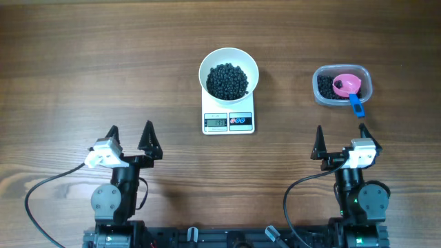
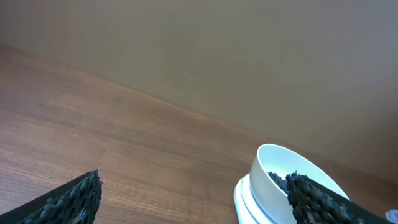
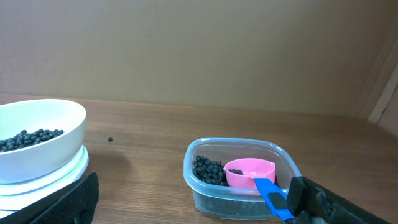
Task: Scoop item into bowl and weigh 150g on scale
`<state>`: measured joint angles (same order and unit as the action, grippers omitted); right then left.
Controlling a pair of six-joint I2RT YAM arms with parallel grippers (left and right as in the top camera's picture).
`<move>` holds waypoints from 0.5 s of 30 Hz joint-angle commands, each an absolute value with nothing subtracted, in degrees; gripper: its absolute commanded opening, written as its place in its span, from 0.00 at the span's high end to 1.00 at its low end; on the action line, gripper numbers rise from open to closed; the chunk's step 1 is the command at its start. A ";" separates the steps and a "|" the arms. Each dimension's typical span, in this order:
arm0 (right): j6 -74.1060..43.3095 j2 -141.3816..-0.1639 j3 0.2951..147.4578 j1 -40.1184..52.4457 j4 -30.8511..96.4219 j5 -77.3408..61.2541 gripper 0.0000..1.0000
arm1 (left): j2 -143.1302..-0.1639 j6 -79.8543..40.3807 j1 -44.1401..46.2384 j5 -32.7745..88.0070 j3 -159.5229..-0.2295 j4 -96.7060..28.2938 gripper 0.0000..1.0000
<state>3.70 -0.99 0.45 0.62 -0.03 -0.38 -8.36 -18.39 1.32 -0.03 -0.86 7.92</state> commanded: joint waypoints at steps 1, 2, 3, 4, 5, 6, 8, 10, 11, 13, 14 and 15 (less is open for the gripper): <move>3.01 -0.21 0.30 0.89 -0.16 -1.10 0.00 | -5.41 -18.68 0.73 0.64 -0.32 7.09 0.00; 2.98 -0.21 0.30 0.89 -0.16 -1.10 0.00 | -4.36 -18.68 0.73 0.64 -0.32 6.20 0.00; 2.98 -0.21 0.30 0.89 -0.16 -1.10 0.00 | -3.46 -18.68 0.73 0.64 -0.32 5.39 0.00; 2.98 -0.21 0.30 0.89 -0.16 -1.10 0.00 | -2.79 -18.65 0.73 0.64 -0.32 4.84 0.00; 3.01 -0.21 0.30 0.89 -0.16 -1.10 0.00 | -1.87 -18.68 0.73 0.64 -0.32 4.01 0.00; 2.98 -0.21 0.30 0.89 -0.16 -1.10 0.00 | -0.78 -18.68 0.73 0.64 -0.32 3.01 0.00; 2.98 -0.21 0.30 0.89 -0.16 -1.10 0.00 | -0.16 -18.65 0.73 0.64 -0.32 2.26 0.00; 2.98 -0.21 0.30 0.89 -0.16 -1.10 0.00 | -0.16 -18.68 0.73 0.64 -0.32 1.69 0.00; 2.98 -0.21 0.30 0.89 -0.16 -1.10 0.00 | -0.16 -18.65 0.73 0.64 -0.32 1.43 0.00; 2.98 -0.21 0.30 0.89 -0.16 -1.10 0.00 | -0.16 -18.65 0.73 0.64 -0.32 0.73 0.00; 2.98 -0.21 0.30 0.89 -0.16 -1.10 0.00 | -0.16 -18.65 0.73 0.62 -0.32 0.27 0.00; 2.98 -0.21 0.30 0.89 -0.16 -1.10 0.00 | -0.16 -18.65 0.73 0.64 -0.32 -0.62 0.00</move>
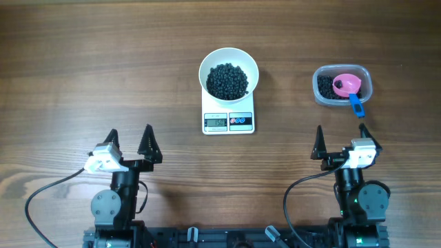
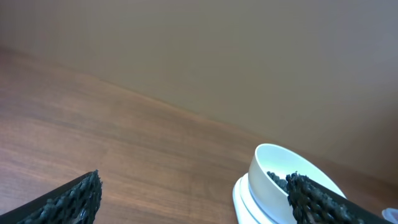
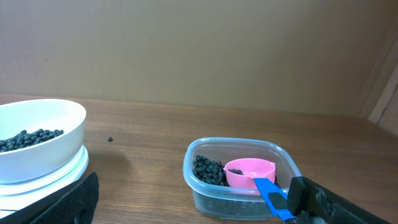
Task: Scoop item into bowl and weigh 150g on scale
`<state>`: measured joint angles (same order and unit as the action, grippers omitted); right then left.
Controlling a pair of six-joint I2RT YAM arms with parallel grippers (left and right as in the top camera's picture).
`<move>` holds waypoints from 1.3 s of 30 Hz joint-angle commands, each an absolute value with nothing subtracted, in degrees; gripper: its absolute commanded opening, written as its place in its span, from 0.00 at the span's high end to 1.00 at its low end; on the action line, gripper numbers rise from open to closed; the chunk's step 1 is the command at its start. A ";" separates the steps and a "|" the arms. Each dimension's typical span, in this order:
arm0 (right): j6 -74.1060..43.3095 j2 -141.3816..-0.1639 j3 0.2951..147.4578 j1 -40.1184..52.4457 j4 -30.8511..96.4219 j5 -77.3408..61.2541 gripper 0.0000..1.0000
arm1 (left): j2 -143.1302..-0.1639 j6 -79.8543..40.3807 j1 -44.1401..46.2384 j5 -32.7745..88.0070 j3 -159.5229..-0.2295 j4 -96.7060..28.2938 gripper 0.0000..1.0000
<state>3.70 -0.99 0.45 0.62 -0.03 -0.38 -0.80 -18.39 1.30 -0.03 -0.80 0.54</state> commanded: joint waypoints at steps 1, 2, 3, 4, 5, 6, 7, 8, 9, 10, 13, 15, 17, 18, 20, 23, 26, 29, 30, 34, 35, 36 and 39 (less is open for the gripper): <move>2.98 -0.21 0.30 0.89 -0.16 -1.10 0.00 | -0.16 -18.68 0.73 0.64 -0.32 -1.45 0.00; 2.98 -0.21 0.30 0.89 -0.16 -1.10 0.00 | -0.16 -18.68 0.73 0.67 -0.32 -2.24 0.00; 2.98 -0.21 0.30 0.89 -0.16 -1.10 0.00 | -0.16 -18.68 0.73 0.80 -0.32 -3.22 0.00; 2.98 -0.21 0.30 0.89 -0.16 -1.10 0.00 | -0.16 -18.65 0.73 1.34 -0.32 -4.54 0.00; 3.01 -0.21 0.30 0.89 -0.16 -1.10 0.00 | -0.16 -18.02 0.73 1.58 -0.32 -4.54 0.00; 2.98 -0.21 0.30 0.89 -0.16 -1.10 0.00 | -0.16 -16.67 0.73 1.58 -0.32 -4.51 0.00; 2.98 -0.21 0.30 0.89 -0.16 -1.10 0.00 | -0.16 -15.40 0.73 1.54 -0.32 -4.51 0.00; 2.98 -0.21 0.30 0.89 -0.16 -1.10 0.00 | -0.16 -14.04 0.73 1.54 -0.32 -4.51 0.00; 2.98 -0.21 0.30 0.89 -0.16 -1.10 0.00 | -0.16 -12.60 0.73 1.52 -0.32 -4.51 0.00; 2.96 -0.21 0.30 0.89 -0.16 -1.10 0.00 | -0.16 -11.40 0.73 1.52 -0.32 -4.51 0.00; 2.98 -0.21 0.30 0.89 -0.16 -1.10 0.00 | -0.16 -9.15 0.73 1.52 -0.32 -4.51 0.00; 2.98 -0.21 0.30 0.89 -0.16 -1.10 0.00 | -0.16 -9.13 0.73 1.45 -0.32 -4.54 0.00; 3.01 -0.21 0.30 0.89 -0.16 -1.10 0.00 | -0.16 -8.19 0.73 1.50 -0.32 -4.54 0.00; 2.98 -0.21 0.30 0.89 -0.16 -1.10 0.00 | -0.16 -7.53 0.73 1.50 -0.32 -4.54 0.00; 2.98 -0.21 0.30 0.89 -0.16 -1.10 0.00 | -0.16 -6.17 0.73 1.48 -0.32 -4.54 0.00; 2.98 -0.21 0.30 0.89 -0.16 -1.10 0.00 | -0.16 -7.16 0.73 1.50 -0.32 -4.54 0.00; 2.98 -0.21 0.30 0.89 -0.16 -1.10 0.01 | -0.16 -8.34 0.73 1.48 -0.32 -4.54 0.00; 3.01 -0.21 0.30 0.89 -0.16 -1.10 0.00 | -0.16 -8.36 0.73 1.48 -0.32 -4.54 0.00; 2.98 -0.21 0.30 0.89 -0.16 -1.10 0.00 | -0.16 -8.32 0.73 1.48 -0.32 -4.54 0.00; 2.98 -0.21 0.30 0.89 -0.16 -1.10 0.00 | -0.16 -7.46 0.73 1.48 -0.32 -4.54 0.00; 2.98 -0.21 0.30 0.89 -0.16 -1.10 0.00 | -0.16 -6.46 0.73 1.54 -0.32 -4.54 0.00; 2.98 -0.21 0.30 0.89 -0.16 -1.10 0.00 | -0.16 -5.76 0.73 1.52 -0.32 -4.54 0.00; 2.96 -0.21 0.30 0.89 -0.16 -1.10 0.00 | -0.16 -1.37 0.73 1.52 -0.32 -4.54 0.00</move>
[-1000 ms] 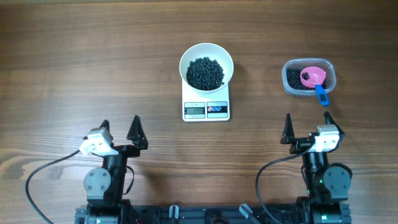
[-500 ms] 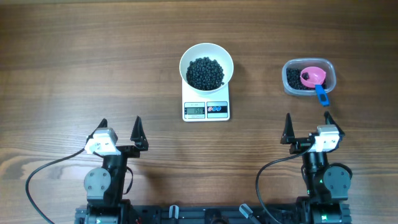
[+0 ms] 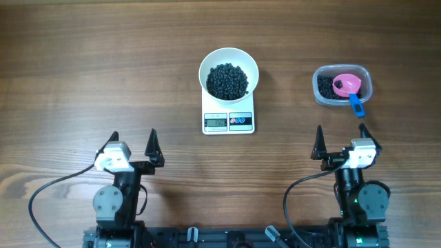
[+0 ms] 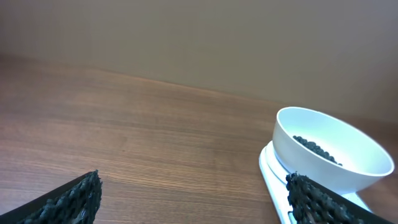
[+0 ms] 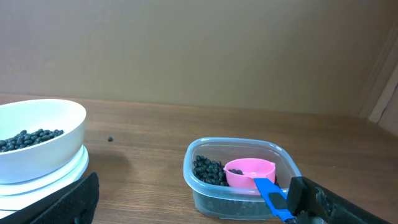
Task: Scoop item into bowl and weigh 150g on scale
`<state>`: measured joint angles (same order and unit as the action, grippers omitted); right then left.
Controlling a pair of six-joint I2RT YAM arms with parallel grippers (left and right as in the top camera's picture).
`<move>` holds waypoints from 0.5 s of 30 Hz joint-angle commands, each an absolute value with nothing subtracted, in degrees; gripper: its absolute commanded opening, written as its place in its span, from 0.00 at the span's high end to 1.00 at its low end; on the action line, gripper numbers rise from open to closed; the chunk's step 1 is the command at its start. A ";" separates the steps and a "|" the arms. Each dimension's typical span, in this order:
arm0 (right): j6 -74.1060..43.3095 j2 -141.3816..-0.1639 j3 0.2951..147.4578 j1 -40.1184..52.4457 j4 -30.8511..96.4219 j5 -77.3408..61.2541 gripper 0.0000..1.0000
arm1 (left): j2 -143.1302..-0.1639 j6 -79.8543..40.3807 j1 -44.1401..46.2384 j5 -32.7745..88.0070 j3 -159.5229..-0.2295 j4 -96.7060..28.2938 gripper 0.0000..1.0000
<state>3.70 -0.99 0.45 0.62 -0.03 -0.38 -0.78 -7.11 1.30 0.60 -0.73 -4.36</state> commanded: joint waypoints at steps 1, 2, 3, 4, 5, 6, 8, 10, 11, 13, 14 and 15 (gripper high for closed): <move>2.98 -0.21 0.30 0.89 -0.16 -1.10 0.00 | -0.16 0.30 0.73 1.50 -0.32 -4.54 0.00; 3.01 -0.21 0.30 0.89 -0.16 -1.10 0.00 | -0.16 2.00 0.73 1.39 -0.32 -4.54 0.00; 2.98 -0.21 0.30 0.89 -0.16 -1.10 0.00 | -0.16 3.38 0.73 1.10 -0.32 -4.54 0.00; 2.98 -0.21 0.30 0.89 -0.16 -1.10 0.00 | -0.16 4.47 0.73 0.80 -0.32 -4.54 0.00; 2.98 -0.21 0.30 0.89 -0.16 -1.10 0.00 | -0.16 4.97 0.71 0.32 -0.32 -4.51 0.00; 2.98 -0.21 0.30 0.89 -0.16 -1.10 0.00 | -0.16 5.45 0.73 0.16 -0.32 -4.49 0.00; 2.98 -0.21 0.30 0.89 -0.16 -1.10 0.00 | -0.16 5.76 0.73 0.19 -0.32 -4.49 0.00; 2.98 -0.21 0.30 0.89 -0.16 -1.10 0.00 | -0.16 4.51 0.73 0.21 -0.32 -4.49 0.00; 2.98 -0.21 0.30 0.89 -0.16 -1.10 0.00 | -0.16 3.57 0.73 0.21 -0.32 -4.51 0.00; 3.01 -0.21 0.30 0.89 -0.16 -1.10 0.00 | -0.16 3.40 0.73 0.23 -0.32 -4.51 0.00; 2.98 -0.21 0.30 0.89 -0.16 -1.10 0.00 | -0.16 3.40 0.73 0.21 -0.32 -4.49 0.00; 2.98 -0.21 0.30 0.89 -0.16 -1.10 0.00 | -0.16 3.40 0.73 0.21 -0.32 -4.51 0.00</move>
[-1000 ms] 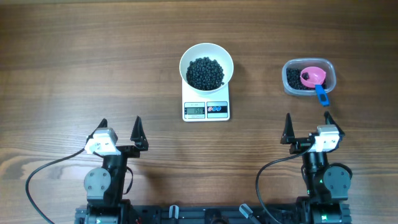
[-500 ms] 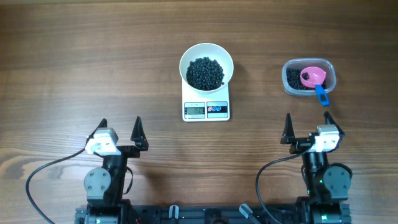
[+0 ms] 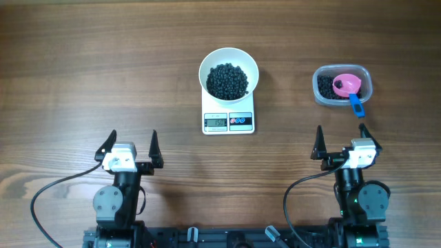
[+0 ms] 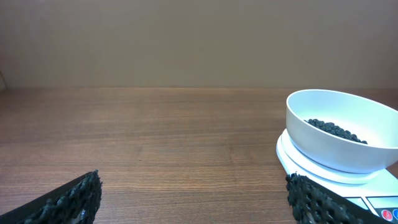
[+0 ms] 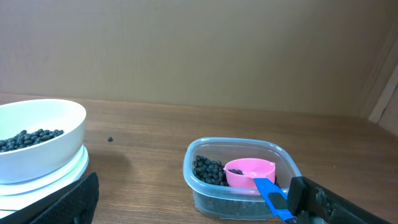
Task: Scoop item into bowl and weigh 150g on scale
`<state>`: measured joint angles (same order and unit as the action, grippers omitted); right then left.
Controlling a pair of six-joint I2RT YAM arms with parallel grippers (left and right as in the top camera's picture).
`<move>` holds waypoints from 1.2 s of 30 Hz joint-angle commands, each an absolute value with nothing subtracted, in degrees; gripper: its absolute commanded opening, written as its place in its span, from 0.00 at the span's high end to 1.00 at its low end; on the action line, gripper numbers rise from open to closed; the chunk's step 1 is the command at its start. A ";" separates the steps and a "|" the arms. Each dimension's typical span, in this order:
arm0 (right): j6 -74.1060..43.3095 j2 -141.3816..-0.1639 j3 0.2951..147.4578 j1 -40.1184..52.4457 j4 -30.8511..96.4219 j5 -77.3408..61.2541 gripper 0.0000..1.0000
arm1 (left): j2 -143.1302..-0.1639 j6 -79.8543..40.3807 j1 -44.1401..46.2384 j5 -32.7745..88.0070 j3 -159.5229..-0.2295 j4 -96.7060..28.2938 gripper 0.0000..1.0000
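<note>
A white bowl (image 3: 229, 70) of black beans sits on a white scale (image 3: 229, 121) at the table's middle back; its display is lit. At the back right a clear tub (image 3: 342, 85) holds more beans and a pink scoop (image 3: 346, 84) with a blue handle. My left gripper (image 3: 130, 146) stands open near the front left, holding nothing. My right gripper (image 3: 340, 141) stands open near the front right, also with nothing in it. The bowl (image 4: 341, 127) shows in the left wrist view, the tub (image 5: 242, 177) and scoop (image 5: 250, 172) in the right wrist view.
One stray bean (image 5: 110, 139) lies on the wood between bowl and tub. Black cables run from both arm bases along the front edge.
My left gripper has turned a little further to face straight ahead; the bowl now sits level at the right of its view. The right arm, the bowl, the scale and the tub are unchanged.
My left gripper stood open and tilted, angled toward the right, with the bowl low in its view. It then levelled out and squared up in steps at the front left. The right gripper stayed open and still throughout, and the scoop rested in the tub.
</note>
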<state>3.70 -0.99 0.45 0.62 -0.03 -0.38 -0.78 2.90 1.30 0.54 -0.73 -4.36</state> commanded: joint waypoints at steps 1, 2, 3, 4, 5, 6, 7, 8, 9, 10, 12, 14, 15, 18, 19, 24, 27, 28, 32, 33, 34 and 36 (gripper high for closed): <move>2.98 -0.21 0.30 0.89 -0.16 -1.10 0.00 | -0.16 3.42 0.73 0.19 -0.32 -4.51 0.00; 2.98 -0.21 0.30 0.89 -0.16 -1.10 0.00 | -0.16 3.44 0.73 0.16 -0.32 -4.49 0.00; 2.98 -0.21 0.30 0.89 -0.16 -1.10 0.00 | -0.16 3.44 0.73 0.19 -0.32 -4.49 0.00; 2.98 -0.21 0.30 0.89 -0.16 -1.10 0.00 | -0.16 3.44 0.73 0.19 -0.32 -4.49 0.00; 3.01 -0.21 0.30 0.89 -0.16 -1.10 0.00 | -0.16 3.44 0.73 0.23 -0.32 -4.49 0.00; 2.96 -0.21 0.30 0.89 -0.16 -1.10 0.00 | -0.16 3.44 0.73 0.25 -0.32 -4.49 0.00; 2.98 -0.21 0.30 0.89 -0.16 -1.10 0.00 | -0.16 3.44 0.73 0.27 -0.32 -4.49 0.00; 2.98 -0.21 0.30 0.89 -0.16 -1.10 0.00 | -0.16 3.53 0.73 0.25 -0.32 -4.49 0.00; 2.98 -0.21 0.30 0.89 -0.16 -1.10 0.00 | -0.16 3.95 0.73 0.36 -0.32 -4.49 0.00; 2.96 -0.21 0.30 0.89 -0.16 -1.10 0.00 | -0.16 4.21 0.73 0.40 -0.32 -4.49 0.00; 2.98 -0.21 0.30 0.89 -0.16 -1.10 0.00 | -0.16 4.25 0.73 0.40 -0.32 -4.49 0.00; 2.98 -0.21 0.30 0.89 -0.16 -1.10 0.00 | -0.16 4.27 0.73 0.38 -0.32 -4.49 0.00; 2.98 -0.21 0.30 0.89 -0.16 -1.10 0.00 | -0.16 4.27 0.73 0.38 -0.32 -4.49 0.00; 2.98 -0.21 0.30 0.89 -0.16 -1.10 0.00 | -0.16 4.25 0.71 0.36 -0.32 -4.49 0.00; 2.98 -0.21 0.30 0.89 -0.16 -1.10 0.00 | -0.16 4.25 0.71 0.30 -0.32 -4.49 0.00; 2.98 -0.21 0.30 0.89 -0.16 -1.10 0.01 | -0.16 4.27 0.30 -2.07 -0.32 -4.29 0.00; 3.01 -0.21 0.30 0.89 -0.16 -1.10 0.00 | -0.16 4.27 0.14 -2.17 -0.32 -4.27 0.00; 2.98 -0.21 0.30 0.89 -0.16 -1.10 0.00 | -0.16 4.27 0.14 -2.15 -0.32 -4.27 0.00; 3.01 -0.21 0.30 0.89 -0.16 -1.10 0.00 | -0.16 4.27 0.14 -1.89 -0.32 -4.32 0.00; 2.98 -0.21 0.30 0.89 -0.16 -1.10 0.00 | -0.16 4.27 0.14 -1.74 -0.32 -4.32 0.00; 2.98 -0.21 0.30 0.89 -0.16 -1.10 0.00 | -0.16 4.27 0.14 -1.52 -0.32 -4.34 0.00; 2.98 -0.21 0.30 0.89 -0.16 -1.10 0.00 | -0.16 4.27 0.14 -1.06 -0.32 -4.38 0.00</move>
